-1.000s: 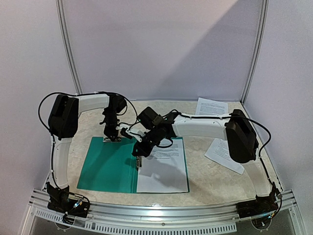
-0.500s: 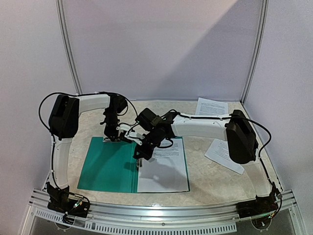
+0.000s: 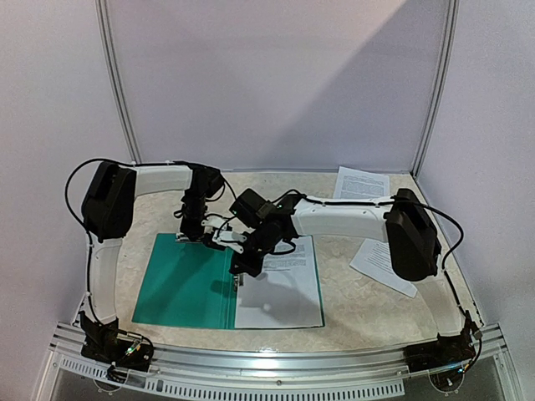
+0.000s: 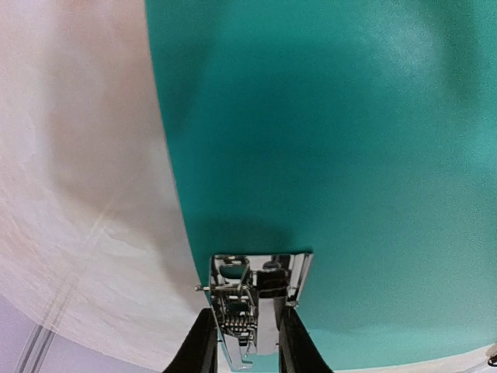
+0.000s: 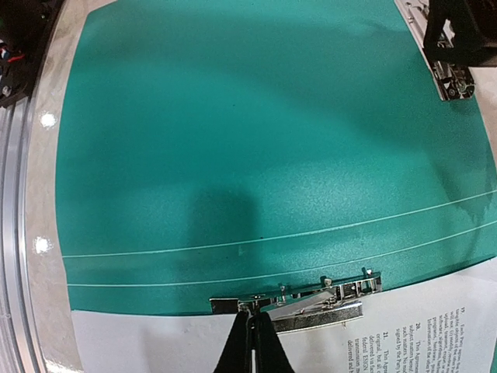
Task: Put the files into the folder
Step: Clamp the file at the center of the board.
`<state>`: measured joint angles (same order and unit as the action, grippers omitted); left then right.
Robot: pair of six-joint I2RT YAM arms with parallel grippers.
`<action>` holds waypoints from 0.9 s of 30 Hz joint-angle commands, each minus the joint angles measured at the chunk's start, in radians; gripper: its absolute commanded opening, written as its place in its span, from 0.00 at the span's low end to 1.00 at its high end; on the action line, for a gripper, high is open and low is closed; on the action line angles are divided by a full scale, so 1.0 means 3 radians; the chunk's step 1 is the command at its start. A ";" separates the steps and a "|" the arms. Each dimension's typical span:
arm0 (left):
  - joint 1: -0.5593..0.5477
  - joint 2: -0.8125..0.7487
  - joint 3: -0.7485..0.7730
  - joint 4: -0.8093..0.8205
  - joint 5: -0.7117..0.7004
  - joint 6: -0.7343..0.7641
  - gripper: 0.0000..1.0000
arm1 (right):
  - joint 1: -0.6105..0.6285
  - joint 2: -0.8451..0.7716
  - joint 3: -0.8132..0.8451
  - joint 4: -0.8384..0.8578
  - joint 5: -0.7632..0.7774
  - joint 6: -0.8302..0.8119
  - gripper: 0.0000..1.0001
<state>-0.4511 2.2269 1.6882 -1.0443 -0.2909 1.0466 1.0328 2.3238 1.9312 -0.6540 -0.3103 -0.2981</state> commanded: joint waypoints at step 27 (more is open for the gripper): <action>-0.0049 0.0267 -0.0156 -0.0015 -0.0252 0.0075 0.06 | 0.0027 0.0007 -0.0656 -0.0268 0.0872 -0.0033 0.00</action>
<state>-0.4648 2.2280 1.6855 -1.0431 -0.3294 1.0309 1.0615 2.2768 1.8030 -0.5812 -0.2188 -0.3161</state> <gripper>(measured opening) 0.237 0.007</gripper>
